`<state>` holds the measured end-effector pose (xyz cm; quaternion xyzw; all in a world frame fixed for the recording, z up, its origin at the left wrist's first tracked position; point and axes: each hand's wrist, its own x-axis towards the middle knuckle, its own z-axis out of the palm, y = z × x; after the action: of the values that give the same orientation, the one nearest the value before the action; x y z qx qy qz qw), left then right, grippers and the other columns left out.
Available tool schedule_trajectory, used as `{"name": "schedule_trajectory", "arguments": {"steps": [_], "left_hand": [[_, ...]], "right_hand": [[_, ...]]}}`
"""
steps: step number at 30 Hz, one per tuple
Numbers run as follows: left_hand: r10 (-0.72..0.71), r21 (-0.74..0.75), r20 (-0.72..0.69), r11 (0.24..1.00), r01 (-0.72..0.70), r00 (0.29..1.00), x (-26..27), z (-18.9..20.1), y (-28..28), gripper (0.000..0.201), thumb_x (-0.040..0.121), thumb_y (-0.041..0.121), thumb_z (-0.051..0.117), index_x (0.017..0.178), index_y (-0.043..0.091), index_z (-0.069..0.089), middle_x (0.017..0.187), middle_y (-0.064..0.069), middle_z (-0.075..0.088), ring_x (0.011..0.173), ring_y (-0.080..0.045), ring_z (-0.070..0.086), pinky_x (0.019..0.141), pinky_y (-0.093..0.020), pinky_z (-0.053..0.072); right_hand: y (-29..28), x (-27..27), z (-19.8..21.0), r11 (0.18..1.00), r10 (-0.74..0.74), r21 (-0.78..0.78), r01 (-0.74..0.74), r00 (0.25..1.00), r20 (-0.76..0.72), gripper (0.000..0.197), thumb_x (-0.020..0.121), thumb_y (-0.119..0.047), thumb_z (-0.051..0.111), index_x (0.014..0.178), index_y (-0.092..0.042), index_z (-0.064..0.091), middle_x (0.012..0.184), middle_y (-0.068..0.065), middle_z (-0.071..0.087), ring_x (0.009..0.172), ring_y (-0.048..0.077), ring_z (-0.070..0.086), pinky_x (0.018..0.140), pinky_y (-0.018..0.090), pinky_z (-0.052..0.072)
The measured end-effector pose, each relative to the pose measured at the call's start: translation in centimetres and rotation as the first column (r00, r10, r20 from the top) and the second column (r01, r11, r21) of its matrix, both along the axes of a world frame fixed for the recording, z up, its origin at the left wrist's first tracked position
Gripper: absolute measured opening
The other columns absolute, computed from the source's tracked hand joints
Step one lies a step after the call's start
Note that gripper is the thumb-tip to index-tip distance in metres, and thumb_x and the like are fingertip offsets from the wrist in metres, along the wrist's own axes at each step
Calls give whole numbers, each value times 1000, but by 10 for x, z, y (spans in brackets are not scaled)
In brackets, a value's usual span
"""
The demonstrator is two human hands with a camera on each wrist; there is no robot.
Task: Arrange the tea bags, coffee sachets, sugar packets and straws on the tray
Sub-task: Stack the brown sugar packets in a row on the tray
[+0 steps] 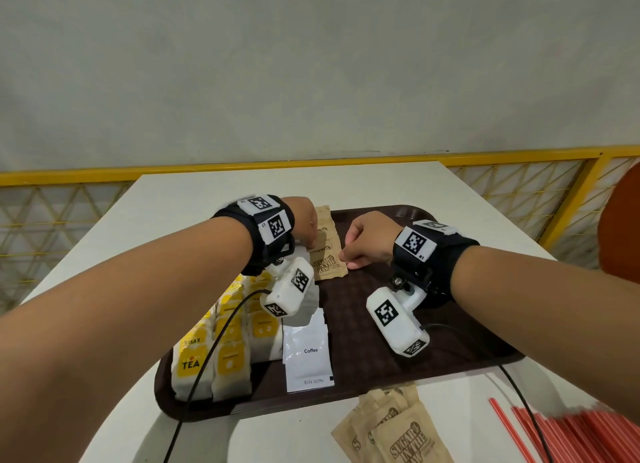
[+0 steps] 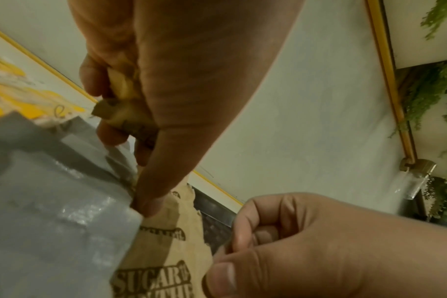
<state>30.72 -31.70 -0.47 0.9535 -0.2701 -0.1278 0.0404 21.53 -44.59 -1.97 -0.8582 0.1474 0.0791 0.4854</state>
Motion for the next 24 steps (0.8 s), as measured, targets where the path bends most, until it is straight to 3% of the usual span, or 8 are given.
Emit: {"name": "schedule_trajectory", "arguments": {"steps": [3, 7, 13, 17, 20, 24], "left_hand": [[8, 0, 25, 1000, -8, 1000, -3, -1, -4, 21, 85, 20, 68, 102, 9, 71, 105, -5, 68, 91, -19, 59, 81, -29, 48], [9, 17, 49, 1000, -10, 999, -6, -1, -7, 28, 91, 21, 60, 114, 7, 67, 118, -8, 65, 110, -23, 59, 92, -30, 47], [29, 1, 48, 1000, -29, 998, -3, -4, -4, 25, 90, 21, 62, 109, 5, 68, 114, -9, 67, 107, -24, 61, 86, -30, 49], [54, -48, 8, 997, -53, 999, -1, -3, -2, 24, 86, 22, 66, 102, 5, 71, 105, -9, 69, 99, -24, 64, 82, -32, 51], [80, -151, -12, 985, -81, 997, 2, 5, 2, 22, 87, 20, 65, 99, 3, 71, 95, -8, 66, 81, -20, 57, 70, -28, 46], [133, -264, -6, 956, -130, 991, 10, 12, 15, 22, 87, 20, 65, 101, 5, 72, 106, -9, 68, 87, -19, 57, 76, -29, 48]], "right_hand": [[1, 1, -2, 1000, -16, -2, 16, 1000, 6, 31, 79, 11, 69, 59, -7, 53, 68, 15, 61, 76, 31, 66, 88, 44, 56], [2, 1, -1, 1000, -26, 6, 26, 1000, 4, 33, 79, 13, 67, 56, -7, 52, 65, 13, 60, 74, 29, 66, 89, 43, 55], [2, 3, -1, 996, -37, 77, 37, 999, -1, 33, 80, 15, 64, 58, -5, 52, 66, 13, 61, 66, 22, 66, 72, 35, 59], [1, 2, -1, 997, -33, 68, 36, 998, -55, 27, 79, 9, 70, 62, -6, 55, 71, 14, 64, 83, 29, 69, 88, 40, 56], [-1, -1, 1, 993, -53, 107, 58, 997, -50, 23, 81, 4, 70, 66, -5, 56, 84, 19, 68, 88, 30, 68, 89, 39, 55], [4, -6, -3, 982, -97, 165, 92, 995, 19, 20, 88, 4, 60, 76, -11, 61, 107, 14, 68, 106, 26, 63, 91, 32, 53]]}}
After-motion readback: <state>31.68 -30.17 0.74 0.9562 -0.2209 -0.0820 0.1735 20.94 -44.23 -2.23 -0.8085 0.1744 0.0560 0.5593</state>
